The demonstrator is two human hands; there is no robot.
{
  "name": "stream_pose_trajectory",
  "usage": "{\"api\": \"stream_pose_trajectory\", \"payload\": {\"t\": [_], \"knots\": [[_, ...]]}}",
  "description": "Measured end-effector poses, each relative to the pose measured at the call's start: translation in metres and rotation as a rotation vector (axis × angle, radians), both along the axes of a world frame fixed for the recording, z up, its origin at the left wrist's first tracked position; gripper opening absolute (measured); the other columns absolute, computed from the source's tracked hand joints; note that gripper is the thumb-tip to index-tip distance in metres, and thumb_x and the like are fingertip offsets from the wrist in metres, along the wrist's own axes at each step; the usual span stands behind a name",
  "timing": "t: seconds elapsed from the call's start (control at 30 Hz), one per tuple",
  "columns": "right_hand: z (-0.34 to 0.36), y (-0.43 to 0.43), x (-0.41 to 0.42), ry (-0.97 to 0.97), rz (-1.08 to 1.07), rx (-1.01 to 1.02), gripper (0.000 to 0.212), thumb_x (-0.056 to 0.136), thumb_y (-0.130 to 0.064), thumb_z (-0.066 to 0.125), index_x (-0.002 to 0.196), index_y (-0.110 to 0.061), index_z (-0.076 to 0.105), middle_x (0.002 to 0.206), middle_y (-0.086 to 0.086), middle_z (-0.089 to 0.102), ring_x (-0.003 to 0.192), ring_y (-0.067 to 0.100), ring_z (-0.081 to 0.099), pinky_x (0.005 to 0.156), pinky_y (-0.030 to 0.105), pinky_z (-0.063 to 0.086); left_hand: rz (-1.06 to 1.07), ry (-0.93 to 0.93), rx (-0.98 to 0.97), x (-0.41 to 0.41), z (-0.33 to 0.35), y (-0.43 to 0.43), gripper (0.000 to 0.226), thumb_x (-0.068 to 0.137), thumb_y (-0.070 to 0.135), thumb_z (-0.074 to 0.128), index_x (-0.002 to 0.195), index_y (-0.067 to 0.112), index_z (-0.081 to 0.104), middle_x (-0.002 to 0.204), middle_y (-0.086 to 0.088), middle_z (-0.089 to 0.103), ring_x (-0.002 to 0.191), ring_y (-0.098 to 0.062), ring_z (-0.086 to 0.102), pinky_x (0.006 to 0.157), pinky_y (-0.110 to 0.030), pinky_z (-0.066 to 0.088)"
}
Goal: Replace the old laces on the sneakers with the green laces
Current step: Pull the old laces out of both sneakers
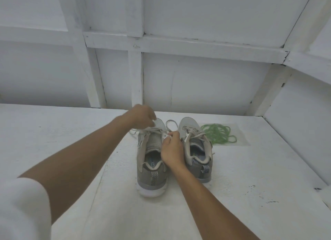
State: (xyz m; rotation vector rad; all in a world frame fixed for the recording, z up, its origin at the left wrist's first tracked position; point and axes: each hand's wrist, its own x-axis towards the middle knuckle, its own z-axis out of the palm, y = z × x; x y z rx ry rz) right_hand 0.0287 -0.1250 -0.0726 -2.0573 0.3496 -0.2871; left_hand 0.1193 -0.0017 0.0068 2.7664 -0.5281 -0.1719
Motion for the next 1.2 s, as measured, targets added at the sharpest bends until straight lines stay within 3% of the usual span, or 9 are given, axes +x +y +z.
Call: {"api": "stream_pose_trajectory", "payload": {"t": [0.17, 0.37, 0.63, 0.83, 0.93, 1.07, 1.13, 1.2], "knots": [[-0.001, -0.001, 0.0, 0.0, 0.004, -0.007, 0.024, 0.1, -0.012, 0.034, 0.118, -0.003, 0.048, 0.122, 0.021, 0.057, 0.111, 0.032, 0.052, 0.077, 0.027, 0.031, -0.052, 0.05, 0.097, -0.006, -0.035, -0.025, 0.019, 0.087, 0.028, 0.062, 0.102, 0.019, 0.069, 0.107, -0.004, 0.068, 0.098, -0.023, 0.061, 0.087, -0.035, 0.052], [-0.001, -0.001, 0.001, -0.006, 0.002, -0.008, 0.024, 0.1, -0.012, 0.034, 0.117, -0.003, 0.048, 0.12, 0.021, 0.057, 0.108, 0.032, 0.053, 0.073, 0.026, 0.029, -0.02, -0.012, -0.007, 0.002, -0.022, -0.007, 0.011, 0.087, 0.022, 0.064, 0.092, 0.017, 0.072, 0.098, -0.002, 0.069, 0.093, -0.02, 0.061, 0.079, -0.03, 0.051], [-0.001, 0.0, 0.002, 0.005, 0.001, -0.009, 0.025, 0.1, -0.013, 0.033, 0.118, -0.005, 0.049, 0.12, 0.019, 0.058, 0.107, 0.029, 0.053, 0.073, 0.024, 0.028, 0.205, -0.108, -0.229, 0.021, 0.003, 0.049, 0.008, 0.091, 0.013, 0.06, 0.091, 0.014, 0.068, 0.092, -0.003, 0.065, 0.089, -0.02, 0.056, 0.078, -0.027, 0.043], [0.0, 0.002, 0.002, 0.01, -0.001, -0.022, 0.026, 0.1, -0.012, 0.035, 0.121, -0.005, 0.049, 0.122, 0.019, 0.058, 0.111, 0.031, 0.052, 0.075, 0.025, 0.028, 0.283, -0.14, -0.28, 0.017, 0.0, 0.066, 0.003, 0.086, 0.014, 0.065, 0.086, 0.017, 0.066, 0.083, 0.002, 0.062, 0.073, -0.01, 0.054, 0.056, -0.018, 0.037], [0.003, 0.0, 0.002, 0.031, 0.029, -0.051, 0.026, 0.1, -0.013, 0.035, 0.12, -0.005, 0.049, 0.123, 0.018, 0.057, 0.111, 0.032, 0.052, 0.078, 0.028, 0.032, 0.268, -0.085, -0.212, 0.01, -0.01, 0.066, 0.008, 0.083, 0.013, 0.068, 0.09, 0.016, 0.068, 0.087, 0.0, 0.066, 0.074, -0.014, 0.058, 0.058, -0.021, 0.042], [0.017, -0.005, 0.007, 0.154, 0.145, -0.186, 0.029, 0.099, -0.015, 0.035, 0.125, -0.007, 0.046, 0.128, 0.014, 0.054, 0.115, 0.031, 0.051, 0.079, 0.028, 0.034, 0.183, -0.005, 0.023, 0.0, -0.022, 0.059, 0.021, 0.084, 0.022, 0.07, 0.104, 0.016, 0.07, 0.1, 0.003, 0.061, 0.103, -0.019, 0.057, 0.085, -0.028, 0.047], [0.027, -0.006, 0.013, 0.233, 0.21, -0.268, 0.033, 0.098, -0.016, 0.036, 0.128, -0.008, 0.043, 0.133, 0.012, 0.049, 0.119, 0.031, 0.049, 0.083, 0.03, 0.035, 0.172, -0.01, -0.009, -0.004, -0.023, 0.054, 0.019, 0.087, 0.029, 0.066, 0.102, 0.018, 0.07, 0.105, 0.001, 0.064, 0.103, -0.019, 0.056, 0.084, -0.028, 0.045], [0.039, -0.007, 0.021, 0.264, 0.274, -0.349, 0.036, 0.094, -0.016, 0.04, 0.13, -0.008, 0.044, 0.135, 0.013, 0.044, 0.119, 0.031, 0.049, 0.09, 0.034, 0.04, 0.168, 0.038, -0.095, -0.007, -0.023, 0.045, 0.014, 0.089, 0.036, 0.064, 0.092, 0.023, 0.068, 0.096, 0.002, 0.067, 0.094, -0.017, 0.059, 0.076, -0.026, 0.043]]}}
